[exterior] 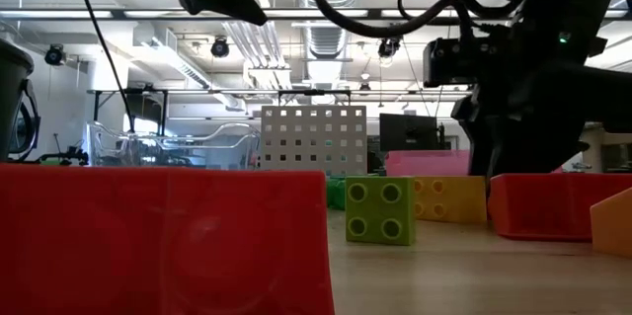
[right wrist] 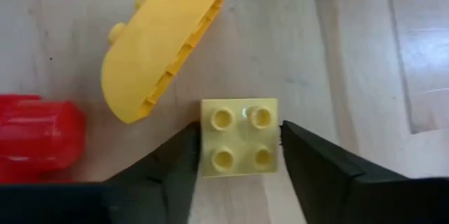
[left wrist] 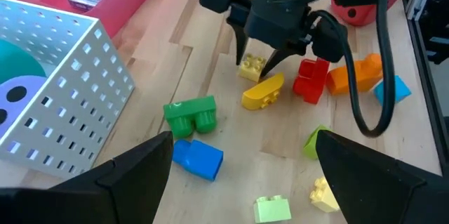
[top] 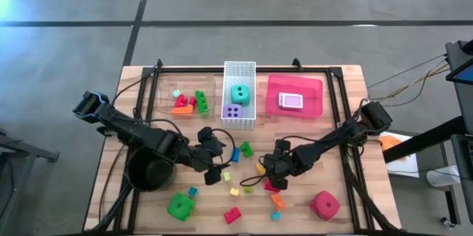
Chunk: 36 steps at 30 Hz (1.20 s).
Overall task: Pick & Place Toys
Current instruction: Put the light yellow game piece into the transparent bin
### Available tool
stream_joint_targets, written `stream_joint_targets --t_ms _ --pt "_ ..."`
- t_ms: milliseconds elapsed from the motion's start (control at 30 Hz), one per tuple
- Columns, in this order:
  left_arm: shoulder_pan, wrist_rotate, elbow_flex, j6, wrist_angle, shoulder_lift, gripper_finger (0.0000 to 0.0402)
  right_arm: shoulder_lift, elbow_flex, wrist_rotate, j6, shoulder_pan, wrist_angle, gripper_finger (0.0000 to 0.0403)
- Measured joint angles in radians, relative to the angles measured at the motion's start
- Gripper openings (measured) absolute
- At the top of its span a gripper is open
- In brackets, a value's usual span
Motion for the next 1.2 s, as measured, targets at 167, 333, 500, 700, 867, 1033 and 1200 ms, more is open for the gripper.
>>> stream_joint_targets --t_ms 167,333,500,700,867,1033,1200 --pt "0.001 0.000 0.000 -0.007 0.002 0.000 0.0351 0.000 0.001 -0.002 0.000 0.000 0.000 0.0129" --pt "0.001 0.000 -0.001 -0.007 0.004 0.000 0.0351 -0.008 0.000 -0.003 0.002 0.000 -0.003 0.0129" --pt "0.001 -0.001 -0.001 -0.015 0.008 0.000 0.0351 -0.040 -0.002 0.021 -0.001 0.009 -0.012 0.0129" --pt "0.006 -0.002 -0.002 -0.059 0.043 0.000 0.0351 -0.149 -0.002 0.117 -0.058 0.052 -0.037 0.0129" --pt "0.026 -0.002 -0.002 -0.059 0.148 0.002 0.0351 -0.262 -0.002 0.245 -0.165 0.117 -0.016 0.0129" --pt "0.053 -0.005 -0.002 -0.059 0.207 0.002 0.0351 -0.336 -0.002 0.451 -0.269 0.202 0.015 0.0129" --pt "0.076 -0.011 -0.020 -0.059 0.345 0.010 0.0351 -0.357 -0.001 0.643 -0.469 0.263 0.130 0.0129"
